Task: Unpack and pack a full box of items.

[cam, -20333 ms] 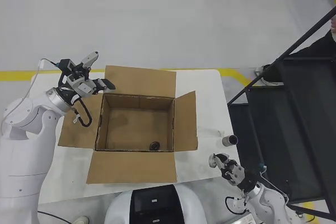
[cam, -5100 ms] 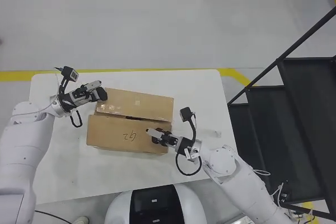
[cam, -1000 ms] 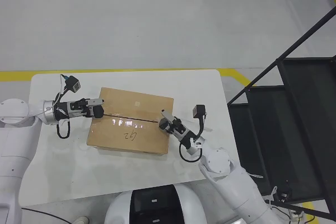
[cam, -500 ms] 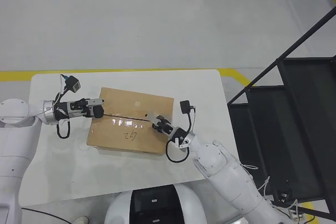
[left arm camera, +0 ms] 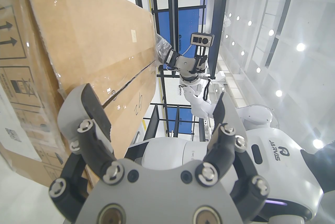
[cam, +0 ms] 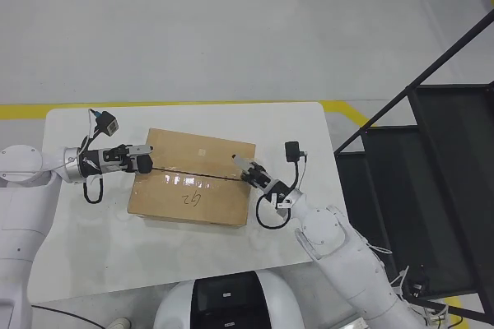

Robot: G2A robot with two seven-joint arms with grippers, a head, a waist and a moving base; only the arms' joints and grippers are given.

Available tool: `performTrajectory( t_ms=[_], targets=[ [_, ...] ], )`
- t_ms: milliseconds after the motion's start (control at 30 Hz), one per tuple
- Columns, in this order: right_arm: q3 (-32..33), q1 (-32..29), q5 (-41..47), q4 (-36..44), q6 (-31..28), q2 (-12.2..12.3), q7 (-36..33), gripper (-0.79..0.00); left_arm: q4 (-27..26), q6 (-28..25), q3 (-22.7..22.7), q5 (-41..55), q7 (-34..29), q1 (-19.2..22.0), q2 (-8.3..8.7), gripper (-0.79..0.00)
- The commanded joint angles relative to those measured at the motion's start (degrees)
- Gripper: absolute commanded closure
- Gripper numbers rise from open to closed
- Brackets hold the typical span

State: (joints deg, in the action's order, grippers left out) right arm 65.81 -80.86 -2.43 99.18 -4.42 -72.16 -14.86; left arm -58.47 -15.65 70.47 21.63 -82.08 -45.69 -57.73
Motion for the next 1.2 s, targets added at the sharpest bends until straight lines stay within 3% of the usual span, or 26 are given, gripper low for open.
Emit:
performTrajectory(
  t_ms=[0, 400, 1167],
  targets=[
    [0.3, 0.3, 0.7, -0.2, 0.0, -0.1, 0.4, -0.785, 0.0, 0.0, 0.0, 0.0, 0.0, 0.0, 0.00, -0.785],
    [2.5, 2.9, 3.9, -0.8, -1.1, -0.8, 6.0, -0.785, 0.0, 0.0, 0.0, 0.0, 0.0, 0.0, 0.00, -0.785],
    [14.4, -7.6, -3.0, 11.0, 2.3, 1.7, -3.6, -0.785, 0.0, 0.0, 0.0, 0.0, 0.0, 0.0, 0.00, -0.785]
  ],
)
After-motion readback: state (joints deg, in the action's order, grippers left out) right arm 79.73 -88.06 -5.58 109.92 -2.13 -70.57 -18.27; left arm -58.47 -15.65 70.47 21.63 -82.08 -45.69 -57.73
